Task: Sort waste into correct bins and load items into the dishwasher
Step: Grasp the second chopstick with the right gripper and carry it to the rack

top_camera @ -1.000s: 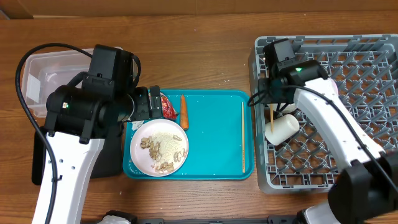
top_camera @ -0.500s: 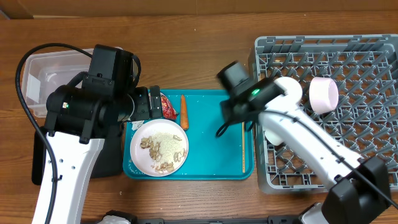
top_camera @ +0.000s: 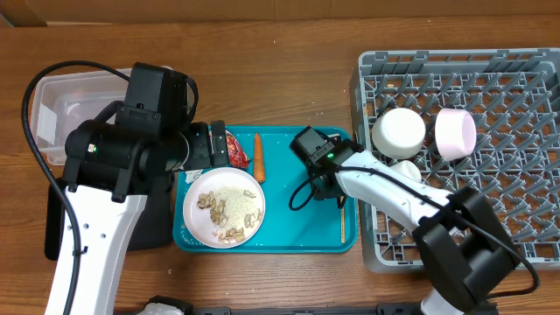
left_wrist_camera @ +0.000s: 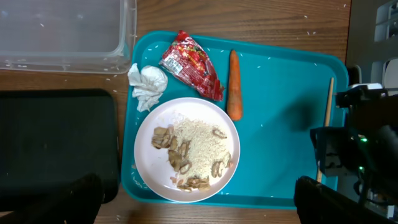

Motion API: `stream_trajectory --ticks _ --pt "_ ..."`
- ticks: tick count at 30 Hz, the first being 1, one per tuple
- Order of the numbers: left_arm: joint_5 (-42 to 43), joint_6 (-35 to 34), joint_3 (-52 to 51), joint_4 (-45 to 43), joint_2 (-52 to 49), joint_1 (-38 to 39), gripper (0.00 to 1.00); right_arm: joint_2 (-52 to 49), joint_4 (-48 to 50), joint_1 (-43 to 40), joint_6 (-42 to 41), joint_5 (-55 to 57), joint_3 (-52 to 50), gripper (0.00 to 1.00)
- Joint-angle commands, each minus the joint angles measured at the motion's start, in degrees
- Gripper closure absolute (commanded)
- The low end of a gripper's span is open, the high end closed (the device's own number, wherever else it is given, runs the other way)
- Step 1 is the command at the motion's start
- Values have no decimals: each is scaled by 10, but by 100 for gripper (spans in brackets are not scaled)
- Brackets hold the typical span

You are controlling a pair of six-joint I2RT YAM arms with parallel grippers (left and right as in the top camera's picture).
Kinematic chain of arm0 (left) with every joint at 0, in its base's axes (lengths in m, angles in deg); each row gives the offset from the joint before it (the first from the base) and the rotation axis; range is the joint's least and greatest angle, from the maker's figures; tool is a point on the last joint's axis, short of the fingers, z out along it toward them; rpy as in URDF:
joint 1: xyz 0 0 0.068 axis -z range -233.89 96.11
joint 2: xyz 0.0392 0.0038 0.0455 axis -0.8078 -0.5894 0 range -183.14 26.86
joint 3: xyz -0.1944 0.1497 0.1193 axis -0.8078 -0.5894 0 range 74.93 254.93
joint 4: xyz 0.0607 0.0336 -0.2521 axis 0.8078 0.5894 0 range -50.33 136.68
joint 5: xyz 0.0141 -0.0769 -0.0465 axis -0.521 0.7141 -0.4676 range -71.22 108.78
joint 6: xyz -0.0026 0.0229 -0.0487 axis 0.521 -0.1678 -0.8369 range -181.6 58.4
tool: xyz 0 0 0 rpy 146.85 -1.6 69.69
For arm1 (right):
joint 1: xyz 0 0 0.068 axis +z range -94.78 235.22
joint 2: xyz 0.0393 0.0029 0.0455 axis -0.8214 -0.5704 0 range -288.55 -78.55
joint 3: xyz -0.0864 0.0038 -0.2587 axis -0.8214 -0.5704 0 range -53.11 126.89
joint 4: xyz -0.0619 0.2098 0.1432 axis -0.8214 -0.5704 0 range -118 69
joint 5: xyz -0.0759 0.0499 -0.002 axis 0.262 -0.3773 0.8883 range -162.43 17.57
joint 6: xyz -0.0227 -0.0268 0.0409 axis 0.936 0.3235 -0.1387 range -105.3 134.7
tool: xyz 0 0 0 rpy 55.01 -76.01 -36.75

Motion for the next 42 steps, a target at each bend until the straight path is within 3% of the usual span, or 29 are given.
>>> stream_trajectory --ticks 1,3,9,11,26,35,42 --pt "-2 -9 2 0 -3 -3 0 -21 13 -4 -7 6 -21 52" --pt "-1 -9 2 0 -3 -3 0 -26 25 -4 -7 -14 -33 53" --pt "-2 -9 2 0 -3 -3 0 -26 27 -1 25 -88 -31 90" --pt "-2 -9 2 0 -3 -3 0 -26 14 3 25 -92 -21 96" --pt "-2 -9 2 0 -3 -3 0 79 -120 -34 26 -48 202 96" --pt "-2 -9 2 0 -3 -3 0 89 -102 -177 166 -25 201 96" --pt "-2 -9 2 0 -3 -3 0 46 -80 -224 176 -86 198 96"
